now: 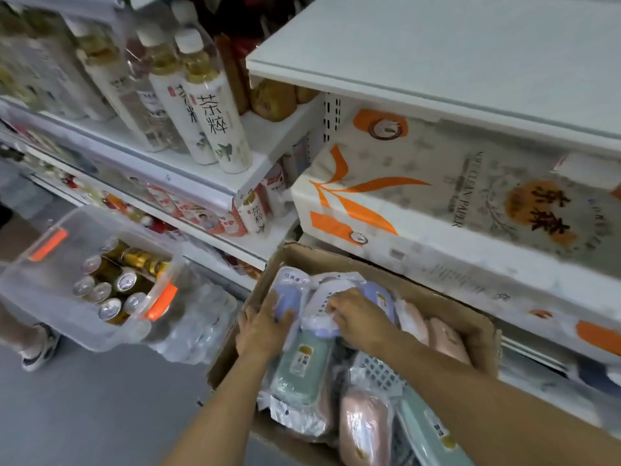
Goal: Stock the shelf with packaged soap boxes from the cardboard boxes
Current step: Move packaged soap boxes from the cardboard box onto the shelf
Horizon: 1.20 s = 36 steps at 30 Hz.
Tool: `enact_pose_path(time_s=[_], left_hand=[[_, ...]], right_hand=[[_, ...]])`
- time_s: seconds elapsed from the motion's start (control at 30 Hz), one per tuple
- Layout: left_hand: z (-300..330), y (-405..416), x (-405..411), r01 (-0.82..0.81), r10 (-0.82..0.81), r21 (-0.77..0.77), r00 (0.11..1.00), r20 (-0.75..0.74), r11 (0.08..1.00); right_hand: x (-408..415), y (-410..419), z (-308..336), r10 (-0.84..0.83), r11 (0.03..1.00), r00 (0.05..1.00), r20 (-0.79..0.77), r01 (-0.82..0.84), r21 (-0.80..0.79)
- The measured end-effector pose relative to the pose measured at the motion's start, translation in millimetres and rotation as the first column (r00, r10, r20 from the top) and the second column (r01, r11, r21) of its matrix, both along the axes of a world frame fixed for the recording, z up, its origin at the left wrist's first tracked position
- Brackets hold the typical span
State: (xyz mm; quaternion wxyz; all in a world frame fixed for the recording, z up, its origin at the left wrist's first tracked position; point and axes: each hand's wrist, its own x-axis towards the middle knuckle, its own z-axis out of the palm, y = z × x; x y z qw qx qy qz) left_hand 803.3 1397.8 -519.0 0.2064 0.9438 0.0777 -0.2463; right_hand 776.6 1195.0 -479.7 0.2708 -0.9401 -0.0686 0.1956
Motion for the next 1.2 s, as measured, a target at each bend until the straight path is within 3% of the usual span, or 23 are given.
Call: enact_pose_path(time_s=[0.1, 0.23, 0.43, 0.57, 0.67, 0.77, 0.93, 1.2], left_hand=[[-17, 5, 8, 0.081, -0.087, -0.067, 0.993, -0.083, 0.994], [1, -1, 18, 0.144, -0.146, -0.035, 0.986, -0.083, 0.989], [93, -42, -16, 0.435, -0.43, 0.026, 0.878, 0.208, 0.9], [161, -85, -68, 0.49, -0.434, 0.006, 0.766, 0.475, 0.872], [211, -125, -120, 0.557, -0.443, 0.015, 0.644, 0.623, 0.83], [253, -171, -181, 0.617, -0.464, 0.066, 0.512, 0.723, 0.784], [303, -265, -307, 0.705, -0.422, 0.026, 0.395, 0.816, 0.709], [360, -416, -480, 0.883, -0.426, 0.015, 0.211, 0.88, 0.469]], right_hand=[[4, 2, -13, 0.003, 0.998, 0.998, -0.063, -0.007, -0.065], [-3, -8, -4, -0.032, 0.997, 0.997, -0.071, 0.026, -0.078], [-45, -54, 74, -0.141, 0.986, 0.987, 0.08, 0.148, -0.078], [-109, -98, 133, -0.19, 0.957, 0.943, 0.273, 0.239, -0.162], [-180, -133, 183, -0.241, 0.904, 0.833, 0.498, 0.379, -0.195], [-267, -174, 226, -0.317, 0.859, 0.672, 0.669, 0.503, -0.098], [-426, -252, 275, -0.349, 0.764, 0.5, 0.792, 0.642, -0.068], [-650, -362, 331, -0.413, 0.496, 0.335, 0.847, 0.863, -0.099]])
